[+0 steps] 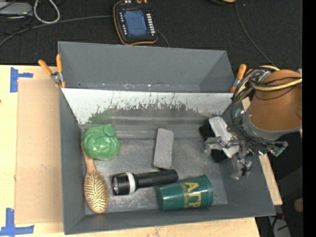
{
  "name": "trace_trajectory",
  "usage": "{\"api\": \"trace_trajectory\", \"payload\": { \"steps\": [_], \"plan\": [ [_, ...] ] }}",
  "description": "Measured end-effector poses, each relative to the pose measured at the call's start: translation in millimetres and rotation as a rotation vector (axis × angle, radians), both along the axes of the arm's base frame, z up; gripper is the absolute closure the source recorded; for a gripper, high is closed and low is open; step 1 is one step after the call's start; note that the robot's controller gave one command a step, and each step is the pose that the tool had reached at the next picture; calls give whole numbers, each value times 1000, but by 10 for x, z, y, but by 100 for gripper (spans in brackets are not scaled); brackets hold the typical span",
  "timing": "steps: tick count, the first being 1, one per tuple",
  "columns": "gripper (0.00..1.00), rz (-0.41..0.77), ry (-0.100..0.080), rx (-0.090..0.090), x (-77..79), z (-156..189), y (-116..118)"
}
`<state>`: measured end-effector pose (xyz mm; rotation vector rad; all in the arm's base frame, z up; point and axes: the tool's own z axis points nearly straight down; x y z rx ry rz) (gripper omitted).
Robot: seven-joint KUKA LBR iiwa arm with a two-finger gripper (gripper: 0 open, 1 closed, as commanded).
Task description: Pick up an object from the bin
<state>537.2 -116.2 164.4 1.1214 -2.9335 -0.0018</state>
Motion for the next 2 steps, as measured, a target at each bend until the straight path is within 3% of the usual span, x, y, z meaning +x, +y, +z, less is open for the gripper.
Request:
{"api": "trace_trajectory", "payload": {
  "steps": [1, 2],
  "plan": [
    [0, -177, -1, 4, 427, -529, 412],
    [0, -40, 5, -2, -172, -465, 410]
  ]
}}
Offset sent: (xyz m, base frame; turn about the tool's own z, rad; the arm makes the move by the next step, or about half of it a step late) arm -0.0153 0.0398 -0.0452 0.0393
